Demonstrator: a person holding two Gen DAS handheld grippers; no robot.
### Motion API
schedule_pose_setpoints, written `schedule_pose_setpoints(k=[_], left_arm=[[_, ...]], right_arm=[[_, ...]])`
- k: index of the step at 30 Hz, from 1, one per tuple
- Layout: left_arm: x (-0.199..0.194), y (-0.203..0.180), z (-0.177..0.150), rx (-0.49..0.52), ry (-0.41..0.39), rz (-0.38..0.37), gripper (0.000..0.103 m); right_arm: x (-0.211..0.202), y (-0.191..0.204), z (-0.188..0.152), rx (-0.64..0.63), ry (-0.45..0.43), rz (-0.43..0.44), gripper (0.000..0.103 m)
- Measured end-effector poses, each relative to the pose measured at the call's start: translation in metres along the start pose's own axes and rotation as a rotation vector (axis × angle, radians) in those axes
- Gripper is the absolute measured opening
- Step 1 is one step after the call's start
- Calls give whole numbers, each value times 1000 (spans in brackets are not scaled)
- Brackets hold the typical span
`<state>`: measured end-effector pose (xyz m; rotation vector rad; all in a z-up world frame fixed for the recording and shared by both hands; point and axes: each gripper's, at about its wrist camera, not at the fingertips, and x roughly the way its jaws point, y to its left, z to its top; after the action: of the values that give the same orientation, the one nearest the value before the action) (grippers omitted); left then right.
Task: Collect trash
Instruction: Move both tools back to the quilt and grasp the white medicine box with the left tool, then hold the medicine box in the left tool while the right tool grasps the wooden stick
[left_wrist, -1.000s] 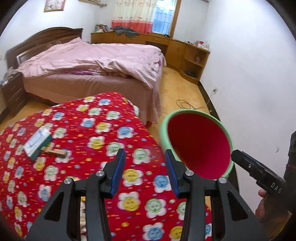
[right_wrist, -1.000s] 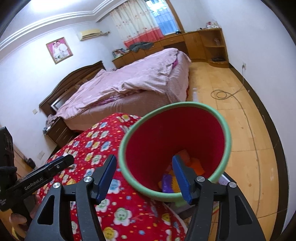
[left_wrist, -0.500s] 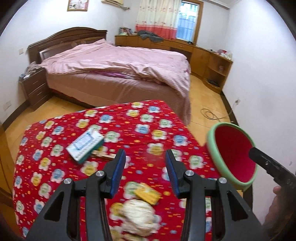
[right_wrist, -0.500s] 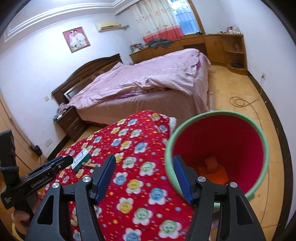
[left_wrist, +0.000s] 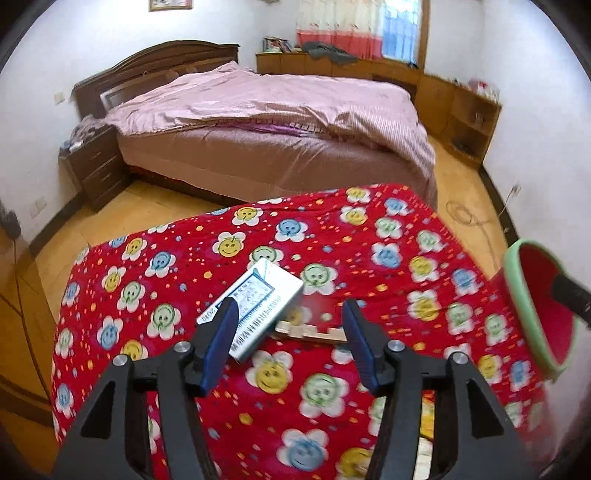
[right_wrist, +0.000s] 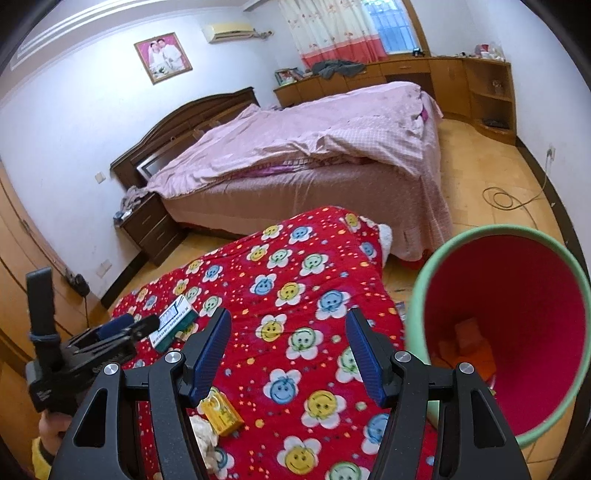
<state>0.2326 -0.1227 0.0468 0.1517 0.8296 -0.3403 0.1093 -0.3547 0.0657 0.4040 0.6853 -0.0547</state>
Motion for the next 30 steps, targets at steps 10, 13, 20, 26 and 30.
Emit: schedule_pose_setpoints(k=[10,13,20,26,30], left_arm=[[55,12,2,30,100,14,62],[66,18,6,30,105,47,62],[88,40,11,-13,145,74,63],[86,67,4,-152,148,26,63],[77,75,-4,-194,148,45,56]], right_arm=[[36,0,-1,-4,61,-2,66],[43,0,-2,-1,71,0,66],[57,-1,-5,-3,103,7,66],[61,2,-7,-19,116,11,66],[65,12,-6,-48,127,22,66]])
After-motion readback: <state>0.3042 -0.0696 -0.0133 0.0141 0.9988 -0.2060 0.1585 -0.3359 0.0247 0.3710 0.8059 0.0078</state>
